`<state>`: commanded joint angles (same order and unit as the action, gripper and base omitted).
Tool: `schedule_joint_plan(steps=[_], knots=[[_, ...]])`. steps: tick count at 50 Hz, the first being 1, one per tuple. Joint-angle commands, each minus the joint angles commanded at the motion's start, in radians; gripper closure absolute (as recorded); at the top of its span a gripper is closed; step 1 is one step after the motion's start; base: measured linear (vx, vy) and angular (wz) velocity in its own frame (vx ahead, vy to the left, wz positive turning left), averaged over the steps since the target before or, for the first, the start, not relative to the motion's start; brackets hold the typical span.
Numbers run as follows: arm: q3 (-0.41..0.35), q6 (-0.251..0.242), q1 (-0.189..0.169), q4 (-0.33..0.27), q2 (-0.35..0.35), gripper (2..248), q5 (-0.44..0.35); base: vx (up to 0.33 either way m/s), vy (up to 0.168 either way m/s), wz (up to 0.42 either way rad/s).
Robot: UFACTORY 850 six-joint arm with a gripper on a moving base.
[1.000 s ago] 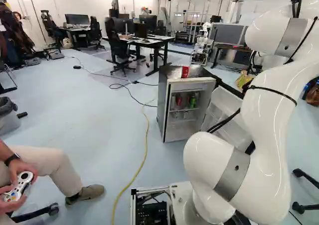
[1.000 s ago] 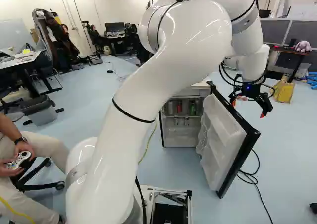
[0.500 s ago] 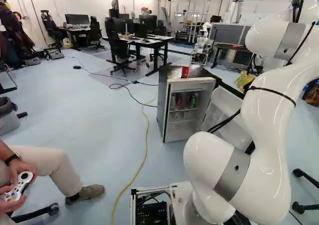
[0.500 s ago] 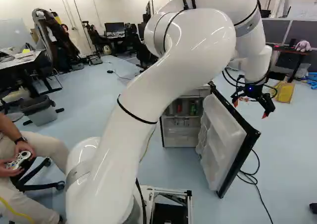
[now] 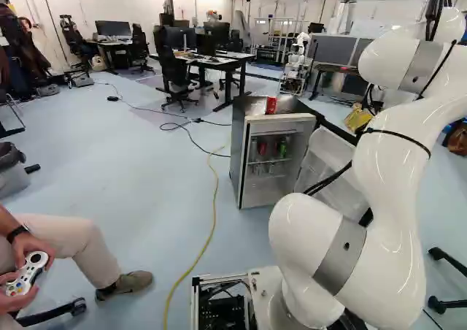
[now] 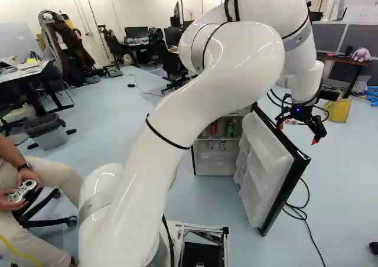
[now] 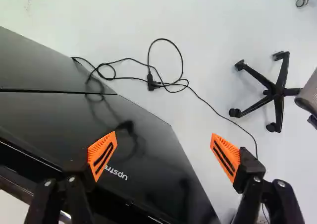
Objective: Grab a drink from the fridge
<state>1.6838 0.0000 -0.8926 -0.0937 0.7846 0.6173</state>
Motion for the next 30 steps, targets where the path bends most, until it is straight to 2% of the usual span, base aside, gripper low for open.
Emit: schedule_joint_plan(steps=[30], knots=[[-0.091, 0.0, 0.008, 0.0, -0.059, 3, 0.0, 0.0, 0.0, 0.0]])
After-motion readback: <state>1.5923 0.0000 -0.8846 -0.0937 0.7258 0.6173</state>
